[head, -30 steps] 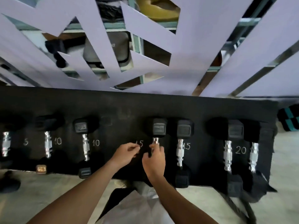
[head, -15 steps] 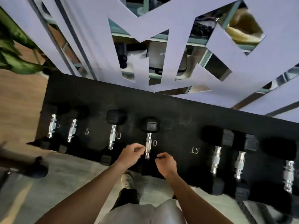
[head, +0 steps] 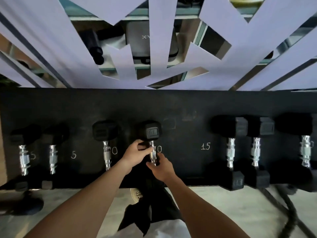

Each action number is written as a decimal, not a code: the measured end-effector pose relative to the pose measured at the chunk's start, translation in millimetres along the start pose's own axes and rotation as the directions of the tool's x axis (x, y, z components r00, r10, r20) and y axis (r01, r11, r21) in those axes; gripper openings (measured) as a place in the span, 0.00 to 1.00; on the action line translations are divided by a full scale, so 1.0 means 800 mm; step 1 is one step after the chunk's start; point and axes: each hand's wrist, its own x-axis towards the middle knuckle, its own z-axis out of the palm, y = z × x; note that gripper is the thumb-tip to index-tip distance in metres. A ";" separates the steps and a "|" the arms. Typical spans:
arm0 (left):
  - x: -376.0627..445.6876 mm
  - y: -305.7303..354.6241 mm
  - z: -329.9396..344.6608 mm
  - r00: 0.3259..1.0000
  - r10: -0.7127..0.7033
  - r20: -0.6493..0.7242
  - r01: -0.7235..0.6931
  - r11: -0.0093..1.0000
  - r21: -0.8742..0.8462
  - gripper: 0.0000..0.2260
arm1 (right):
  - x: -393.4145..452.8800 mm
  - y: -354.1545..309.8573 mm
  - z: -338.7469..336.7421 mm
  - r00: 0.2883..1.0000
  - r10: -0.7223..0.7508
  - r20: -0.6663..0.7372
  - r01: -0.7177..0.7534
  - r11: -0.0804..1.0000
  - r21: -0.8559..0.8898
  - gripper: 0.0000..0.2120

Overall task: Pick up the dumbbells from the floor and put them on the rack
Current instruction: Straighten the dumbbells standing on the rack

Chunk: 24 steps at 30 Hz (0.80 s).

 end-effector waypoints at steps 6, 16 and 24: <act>0.033 -0.011 0.028 1.000 0.020 -0.024 -0.020 1.000 -0.017 0.02 | 0.020 0.002 0.005 0.999 -0.003 -0.040 0.004 1.000 0.014 0.14; 0.031 0.006 0.052 1.000 -0.026 -0.006 0.026 1.000 -0.011 0.03 | 0.014 0.014 -0.014 0.992 0.007 -0.122 -0.009 1.000 -0.021 0.13; 0.032 0.030 0.085 1.000 0.011 0.024 -0.015 0.984 0.178 0.07 | 0.019 0.032 -0.036 0.993 0.035 -0.113 -0.028 0.998 0.062 0.13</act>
